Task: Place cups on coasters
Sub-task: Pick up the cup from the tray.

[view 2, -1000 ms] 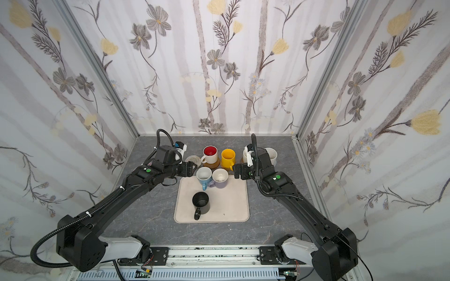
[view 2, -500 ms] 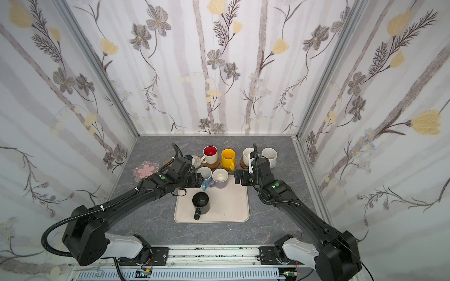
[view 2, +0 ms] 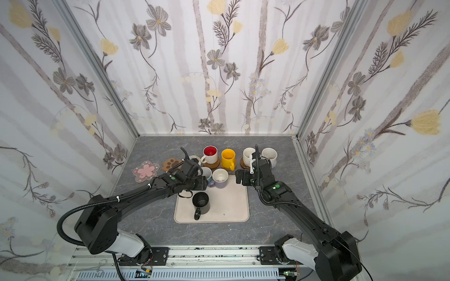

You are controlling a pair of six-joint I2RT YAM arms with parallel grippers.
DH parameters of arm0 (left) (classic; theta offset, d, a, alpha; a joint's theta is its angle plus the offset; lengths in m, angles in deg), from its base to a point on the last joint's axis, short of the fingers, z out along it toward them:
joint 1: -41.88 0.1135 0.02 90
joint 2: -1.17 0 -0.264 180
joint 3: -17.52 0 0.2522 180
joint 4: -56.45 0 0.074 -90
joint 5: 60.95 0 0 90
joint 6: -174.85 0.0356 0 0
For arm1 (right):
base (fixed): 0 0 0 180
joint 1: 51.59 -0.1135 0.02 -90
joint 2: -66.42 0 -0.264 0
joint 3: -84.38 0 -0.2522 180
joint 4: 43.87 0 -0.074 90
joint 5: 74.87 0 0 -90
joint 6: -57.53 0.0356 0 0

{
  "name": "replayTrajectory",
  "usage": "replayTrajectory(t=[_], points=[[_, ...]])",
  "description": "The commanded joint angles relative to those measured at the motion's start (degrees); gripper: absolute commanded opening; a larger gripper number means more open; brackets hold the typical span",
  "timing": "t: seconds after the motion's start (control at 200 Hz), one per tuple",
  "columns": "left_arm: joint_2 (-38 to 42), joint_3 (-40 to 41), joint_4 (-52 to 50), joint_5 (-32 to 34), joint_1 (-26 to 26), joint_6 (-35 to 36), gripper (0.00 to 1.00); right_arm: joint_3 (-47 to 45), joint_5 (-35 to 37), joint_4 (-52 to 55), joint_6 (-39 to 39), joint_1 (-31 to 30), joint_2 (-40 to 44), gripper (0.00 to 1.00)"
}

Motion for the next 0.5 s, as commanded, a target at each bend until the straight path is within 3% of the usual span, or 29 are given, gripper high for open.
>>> replayTrajectory(t=[0.0,0.25,0.495], points=[[-0.88,0.21,1.12,0.73,-0.21,-1.06,0.55,-0.16,0.1,-2.6,-0.05,0.09,-0.34,0.97],[-2.52,1.35,1.29,1.38,-0.14,-0.63,0.47,-0.15,-0.36,-2.69,-0.27,0.41,-0.6,0.97],[-2.02,2.62,1.48,1.88,1.7,-0.32,0.33,-0.1,-0.65,-2.48,-0.36,0.6,-0.42,0.97]])
